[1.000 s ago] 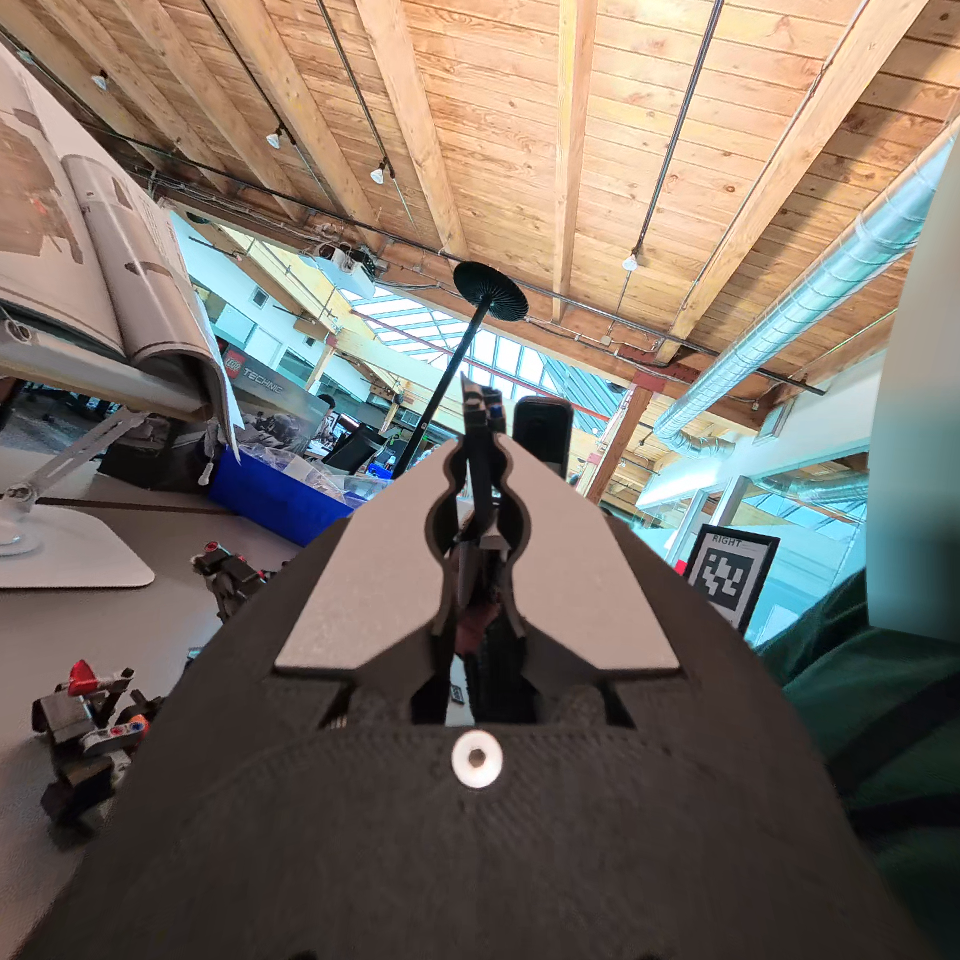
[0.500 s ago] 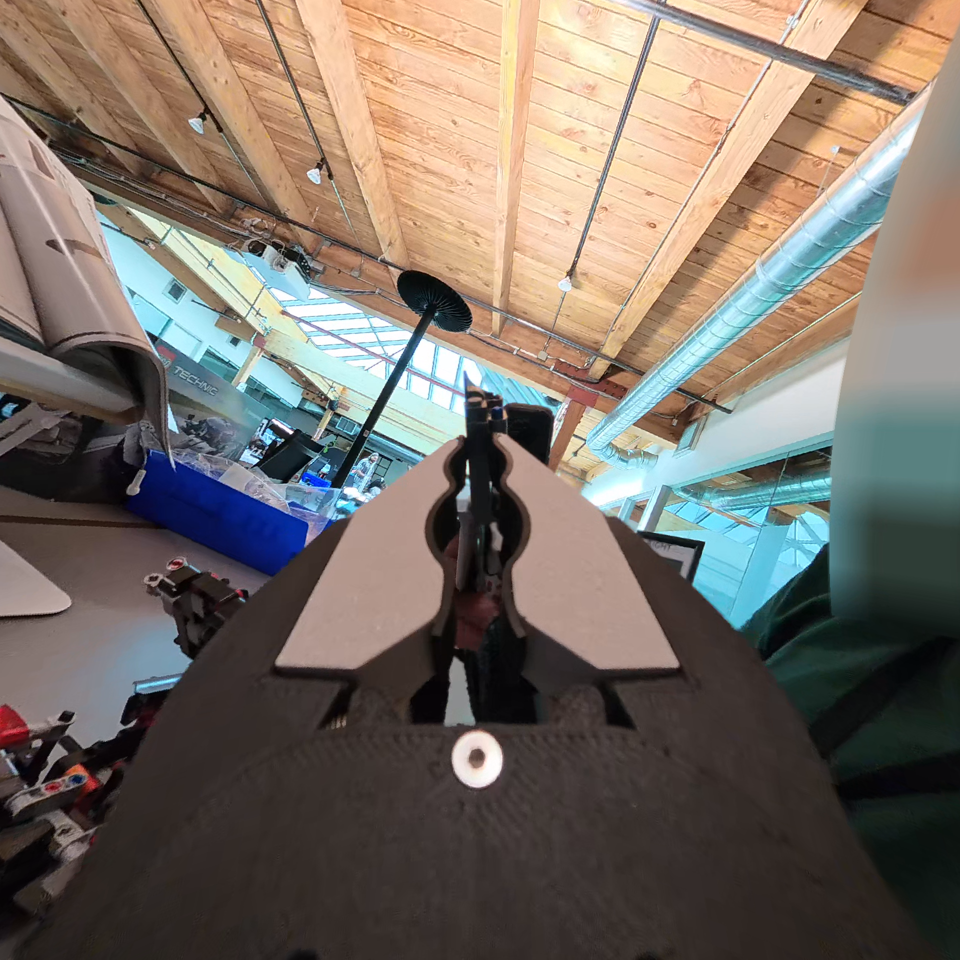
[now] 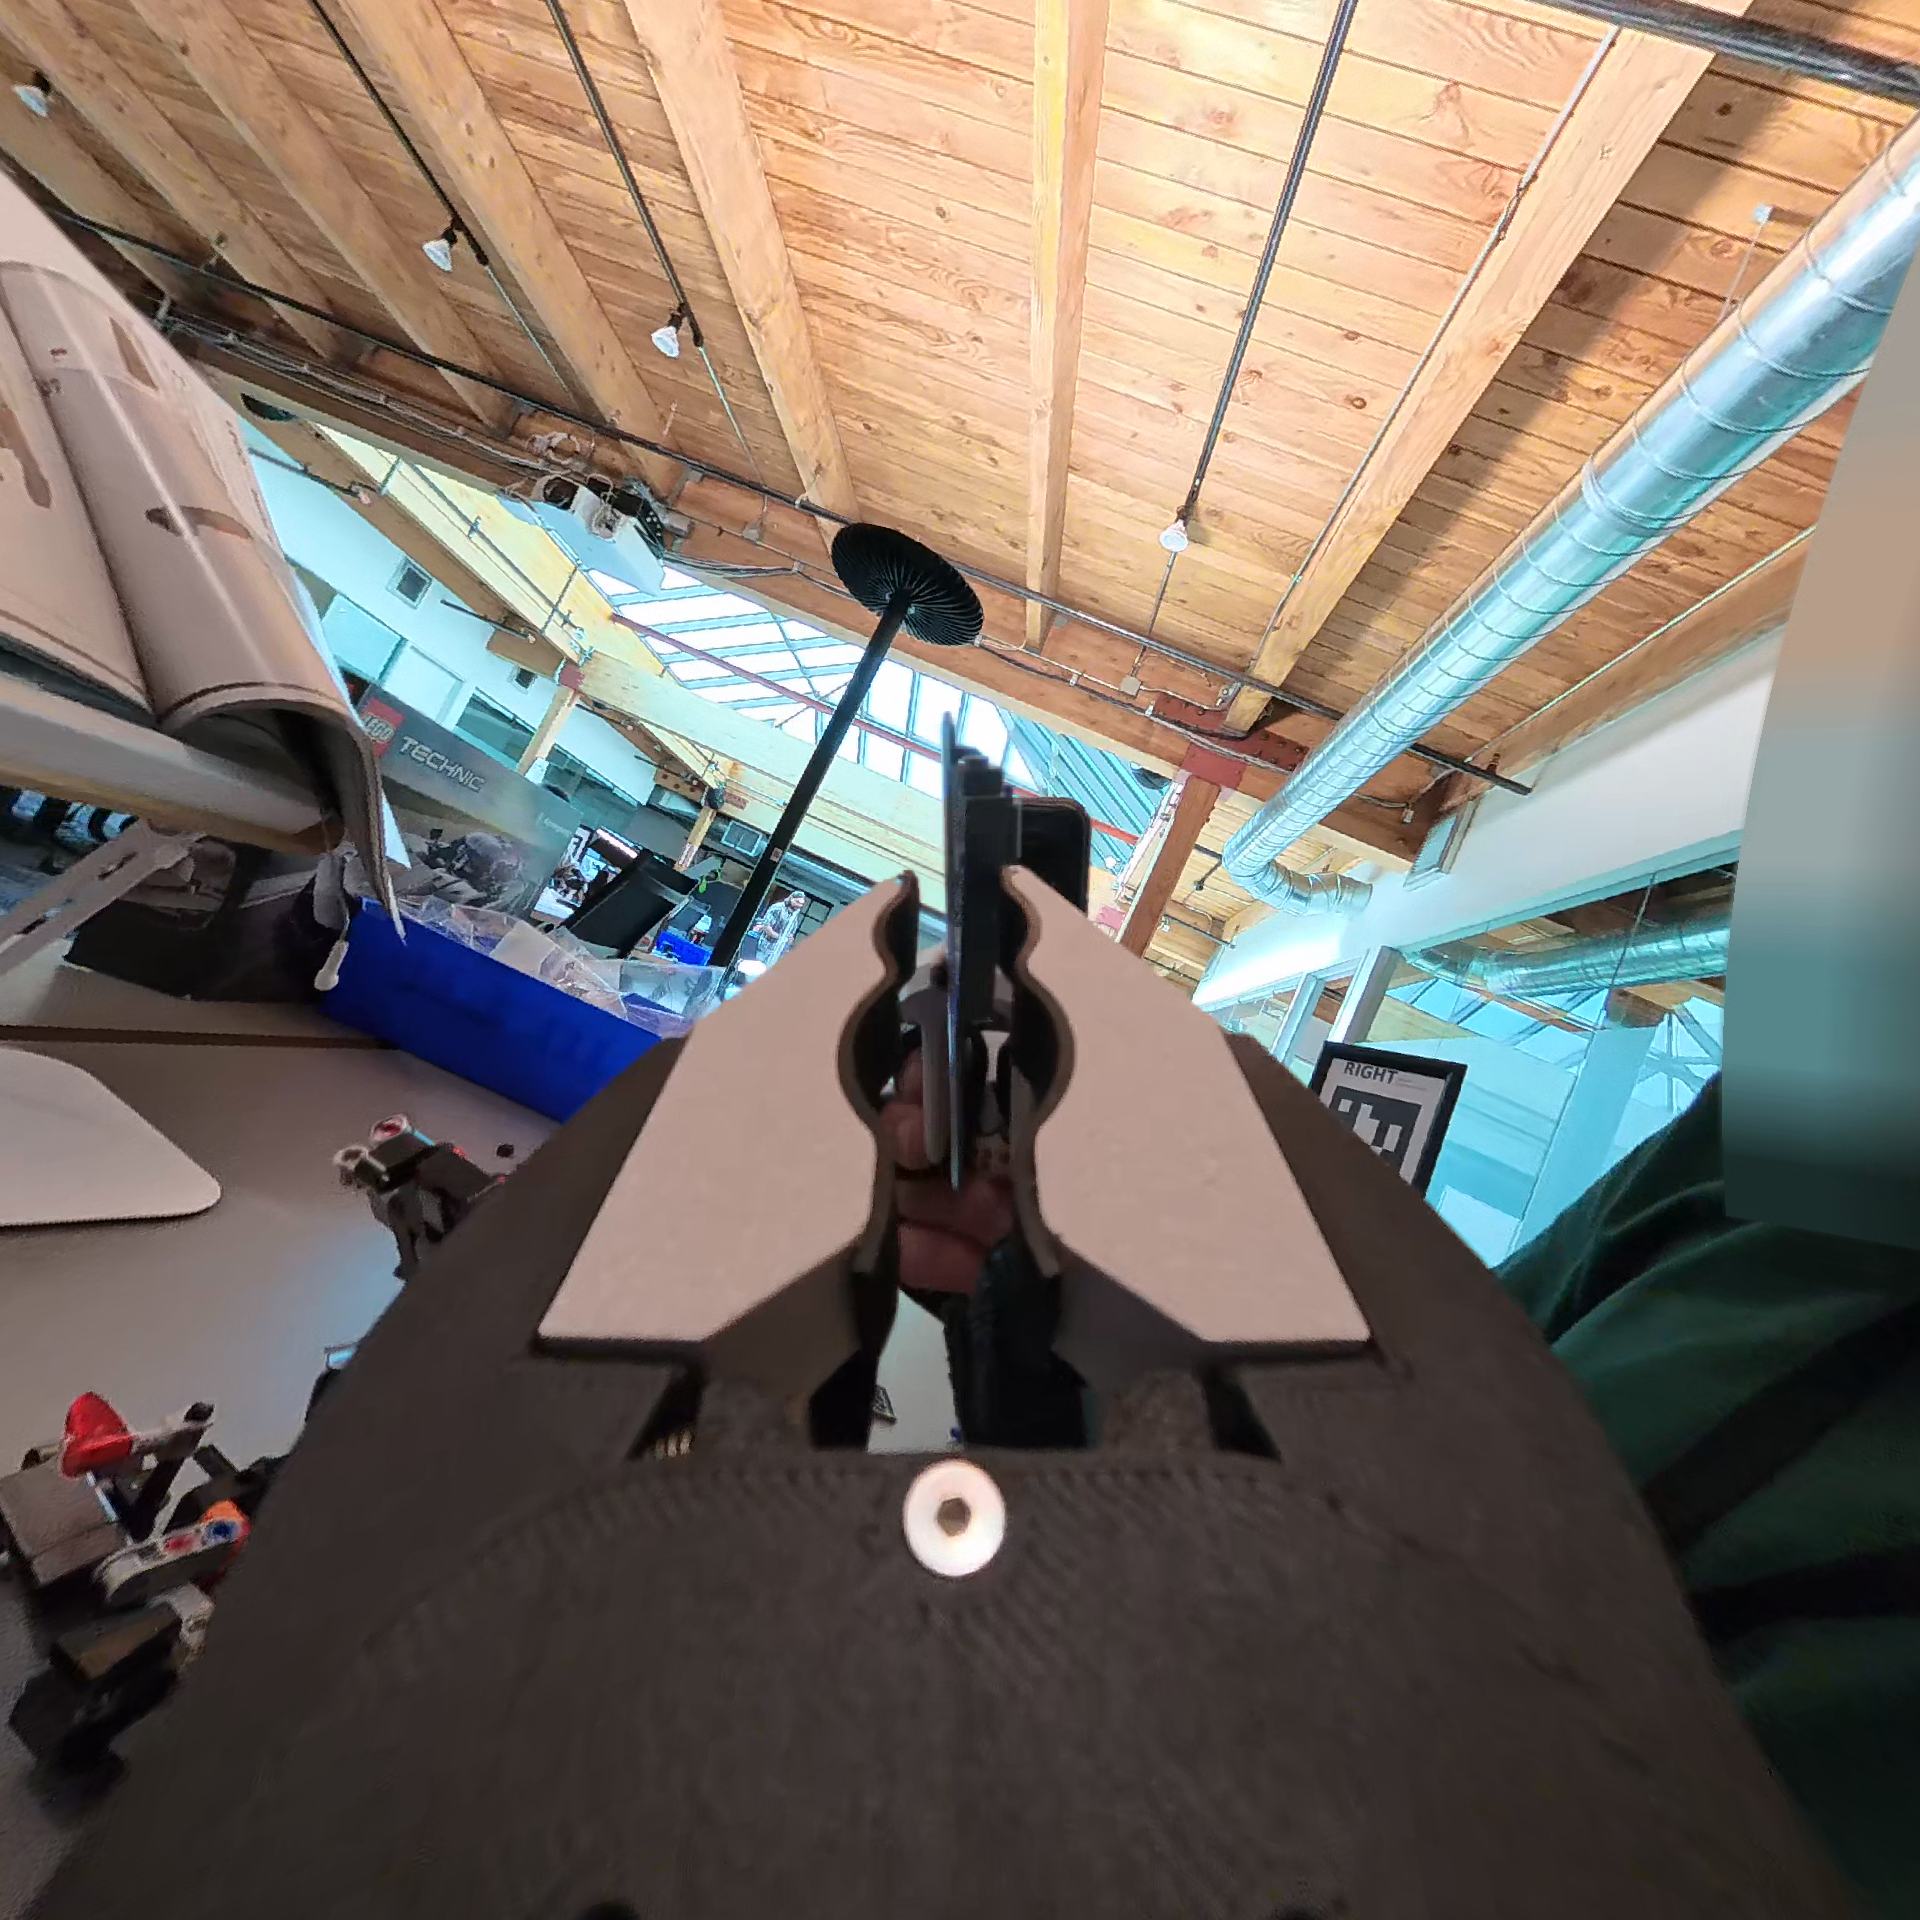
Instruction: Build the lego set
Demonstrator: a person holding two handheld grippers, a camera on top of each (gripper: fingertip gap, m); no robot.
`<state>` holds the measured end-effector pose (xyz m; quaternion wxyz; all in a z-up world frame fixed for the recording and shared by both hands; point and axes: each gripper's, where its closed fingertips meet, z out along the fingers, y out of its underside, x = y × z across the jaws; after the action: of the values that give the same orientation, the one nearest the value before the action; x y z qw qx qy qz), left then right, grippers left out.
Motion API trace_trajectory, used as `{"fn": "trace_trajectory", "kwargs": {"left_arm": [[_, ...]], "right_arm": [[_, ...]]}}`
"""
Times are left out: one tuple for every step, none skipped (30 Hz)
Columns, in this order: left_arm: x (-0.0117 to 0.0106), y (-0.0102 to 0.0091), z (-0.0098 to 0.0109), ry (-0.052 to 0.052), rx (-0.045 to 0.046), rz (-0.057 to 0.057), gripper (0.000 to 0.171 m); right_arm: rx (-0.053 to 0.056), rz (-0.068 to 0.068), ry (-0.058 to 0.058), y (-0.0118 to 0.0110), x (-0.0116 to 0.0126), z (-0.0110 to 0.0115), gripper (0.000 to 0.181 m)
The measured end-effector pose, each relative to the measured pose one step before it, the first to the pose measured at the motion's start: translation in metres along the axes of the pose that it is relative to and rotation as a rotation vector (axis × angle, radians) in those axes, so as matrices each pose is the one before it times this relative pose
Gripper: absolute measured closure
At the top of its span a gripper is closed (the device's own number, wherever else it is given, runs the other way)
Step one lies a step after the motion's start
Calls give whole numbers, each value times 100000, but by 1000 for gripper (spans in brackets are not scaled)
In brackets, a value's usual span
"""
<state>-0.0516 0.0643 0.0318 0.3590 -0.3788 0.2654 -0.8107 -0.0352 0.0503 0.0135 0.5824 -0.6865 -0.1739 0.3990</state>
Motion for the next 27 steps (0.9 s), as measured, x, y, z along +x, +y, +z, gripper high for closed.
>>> {"fn": "trace_trajectory", "kwargs": {"left_arm": [[-254,197,-140,-1310,-428,-713,160],[-178,262,-103,-878,-672,-547,160],[19,194,-103,85,159,-566,160],[73,151,-86,240,428,-796,160],[184,277,5,421,-727,111,160],[56,335,122,-1052,-1357,1256,160],[55,138,119,-1209,-498,1787,161],[178,-120,36,153,584,532,165],[-6,36,43,-597,-1105,184,166],[-33,3,-49,-833,-1170,1619,167],[24,16,-24,-202,-973,854,167],[19,-23,5,-197,-476,115,167],[75,-85,14,-300,-81,617,167],[67,-46,23,-95,-179,149,167],[6,-62,22,-77,-95,-286,167],[82,-90,10,316,278,331,167],[114,-57,-4,614,130,180,167],[-28,7,-2,-4,-305,-182,166],[-20,-24,0,289,53,-540,167],[4,-79,-4,522,763,-721,167],[-4,-30,8,-166,284,544,167],[-70,26,-35,-765,-635,754,167],[-69,18,-34,-253,-421,-166,167],[-135,41,-31,-86,43,-873,167],[-242,118,-11,-494,-65,-701,167],[-198,144,-10,21,-157,-1365,167],[-252,134,-16,180,27,-2057,167]], "right_arm": [[221,607,-68,-25,47,3,181],[-593,-830,854,70,95,26,181],[503,-1570,1715,-89,131,0,181],[284,-564,209,-58,-64,45,181],[-657,-189,-121,99,-92,119,181],[91,-1522,1077,16,40,91,181],[-663,-1317,-49,106,-98,113,181],[-360,-258,-176,27,-40,60,181],[-166,-342,361,-20,77,1,181],[-826,-1172,135,41,-7,12,181],[-1163,-1563,489,57,-16,23,181],[-954,-1259,728,-3,-18,27,181],[-1466,-1032,568,52,-57,43,181],[-1322,-1773,596,22,-67,57,181],[-889,-2123,1227,-47,-19,19,181],[-1385,-1690,934,12,-51,43,181],[-1446,-1070,124,25,-104,51,181],[-888,-1121,285,-36,-23,14,181],[-1117,-936,157,29,11,30,181],[-650,-490,-9,17,-6,71,181],[-485,-166,-3,28,-15,109,181],[-984,-563,108,122,-10,77,181],[-629,-610,271,97,12,71,181],[-67,-179,639,66,67,48,181],[-150,192,936,82,175,9,181],[-68,212,951,97,223,-51,181],[-238,137,995,103,226,-72,181]]}}
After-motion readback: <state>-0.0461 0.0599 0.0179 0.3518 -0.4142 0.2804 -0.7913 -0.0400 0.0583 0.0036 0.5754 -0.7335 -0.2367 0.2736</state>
